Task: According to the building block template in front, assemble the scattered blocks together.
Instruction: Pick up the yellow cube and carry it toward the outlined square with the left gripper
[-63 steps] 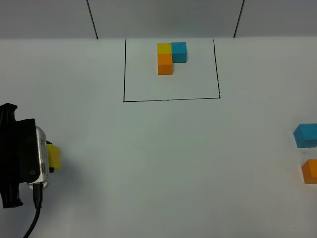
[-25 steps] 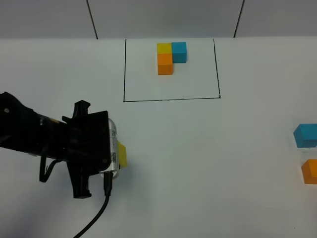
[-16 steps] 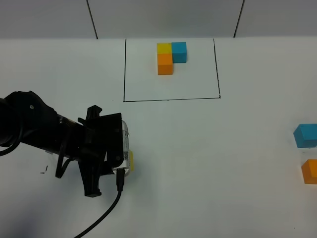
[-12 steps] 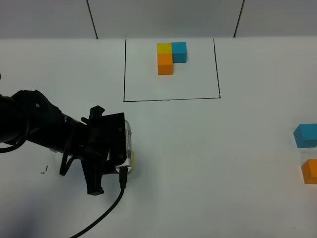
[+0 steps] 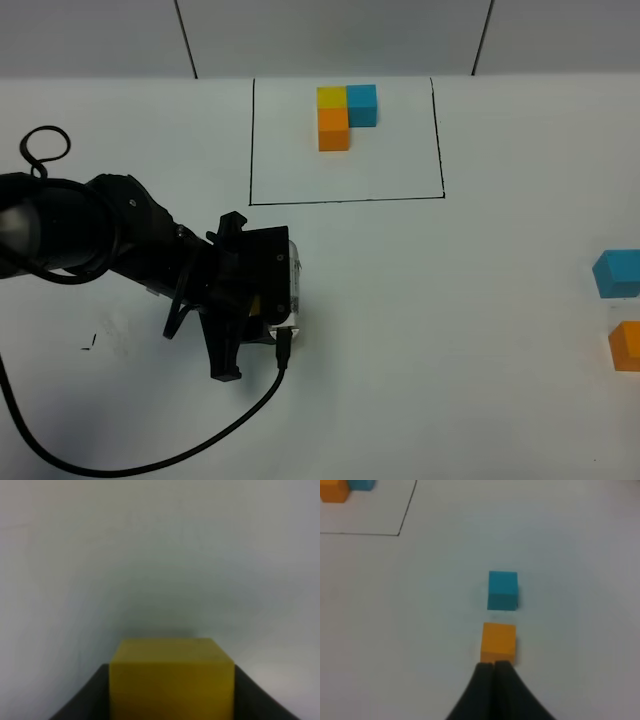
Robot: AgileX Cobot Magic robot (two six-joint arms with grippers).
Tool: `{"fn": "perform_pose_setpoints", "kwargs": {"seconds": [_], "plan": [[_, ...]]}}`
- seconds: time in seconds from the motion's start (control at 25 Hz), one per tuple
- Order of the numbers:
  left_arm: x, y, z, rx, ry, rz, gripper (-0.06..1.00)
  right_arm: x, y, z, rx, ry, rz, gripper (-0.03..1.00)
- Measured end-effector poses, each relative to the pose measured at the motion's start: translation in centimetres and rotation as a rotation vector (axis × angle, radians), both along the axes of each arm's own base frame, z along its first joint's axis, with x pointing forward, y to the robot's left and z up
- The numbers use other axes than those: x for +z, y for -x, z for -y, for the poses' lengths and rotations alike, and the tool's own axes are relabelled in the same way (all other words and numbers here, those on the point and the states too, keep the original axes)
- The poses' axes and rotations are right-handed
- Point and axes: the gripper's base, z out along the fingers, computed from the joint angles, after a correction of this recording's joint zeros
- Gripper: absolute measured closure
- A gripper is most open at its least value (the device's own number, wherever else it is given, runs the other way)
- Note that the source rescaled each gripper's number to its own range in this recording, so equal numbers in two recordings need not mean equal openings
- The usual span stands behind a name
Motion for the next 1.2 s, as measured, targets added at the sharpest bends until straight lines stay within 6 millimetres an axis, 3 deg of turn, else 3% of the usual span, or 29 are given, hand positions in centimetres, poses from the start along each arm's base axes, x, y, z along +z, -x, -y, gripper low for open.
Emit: {"fn": "perform_pose_setpoints", "kwargs": {"seconds": [1.2], "plan": [[-3.6,-0.3,0.6,0.016,-0.031,-0.095,0.38,0.0,0.0,0.0,0.000,0.000,0.000,0.97]]}}
